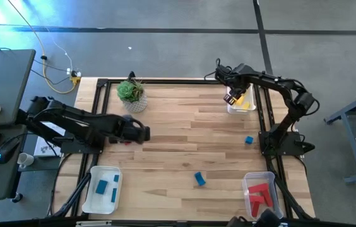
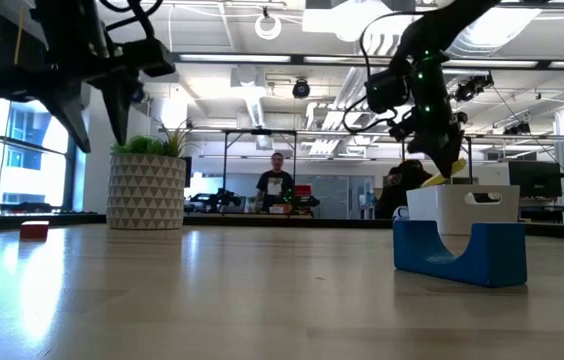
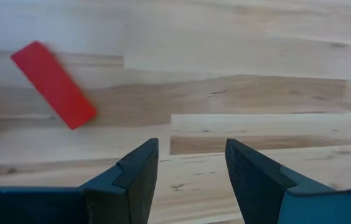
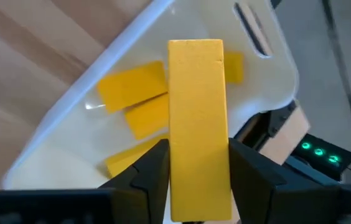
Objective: Sort & place blocks by color
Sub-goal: Put the yellow block into the top white bin, then put the red block into the transparent bin
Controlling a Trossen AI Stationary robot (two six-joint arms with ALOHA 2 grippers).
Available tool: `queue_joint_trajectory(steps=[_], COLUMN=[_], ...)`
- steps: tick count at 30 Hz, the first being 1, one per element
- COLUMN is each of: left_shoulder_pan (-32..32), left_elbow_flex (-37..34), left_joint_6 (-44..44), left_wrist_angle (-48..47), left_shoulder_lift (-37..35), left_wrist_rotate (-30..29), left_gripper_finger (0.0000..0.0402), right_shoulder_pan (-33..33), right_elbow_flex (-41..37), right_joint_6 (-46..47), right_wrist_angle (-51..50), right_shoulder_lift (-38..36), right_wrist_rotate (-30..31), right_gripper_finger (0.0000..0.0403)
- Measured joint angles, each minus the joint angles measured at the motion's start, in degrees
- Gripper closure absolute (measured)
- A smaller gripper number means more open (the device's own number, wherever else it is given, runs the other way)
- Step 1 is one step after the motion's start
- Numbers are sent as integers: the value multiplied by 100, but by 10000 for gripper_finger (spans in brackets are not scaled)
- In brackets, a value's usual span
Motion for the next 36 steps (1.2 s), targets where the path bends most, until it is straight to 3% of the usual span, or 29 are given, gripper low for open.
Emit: queue_joint_trajectory(steps=[7,15,22,32,36], left_shoulder_pan=[0,-82,-212,-69,-41], left_elbow_flex=[0,-3,-4,-118,-447], left_joint_6=[-582,-1965,-2917,-3156,-3328], left_wrist_angle=[-226,-904,-1495,-1549,-1310], left_shoulder_lift=[358,656,656,656,658], left_wrist_rotate=[-62,-162,-146,-283,39], left_gripper_finger=[227,227,227,227,227], right_shoulder_pan=[-110,-107,-107,-107,-107], right_elbow_flex=[0,0,0,0,2], right_joint_6=[-338,-382,-430,-550,-533], right_wrist_angle=[47,54,70,172,174], right_shoulder_lift=[0,0,0,0,0], right_wrist_rotate=[28,12,-91,-493,-480], right_gripper_finger=[230,195,192,192,192])
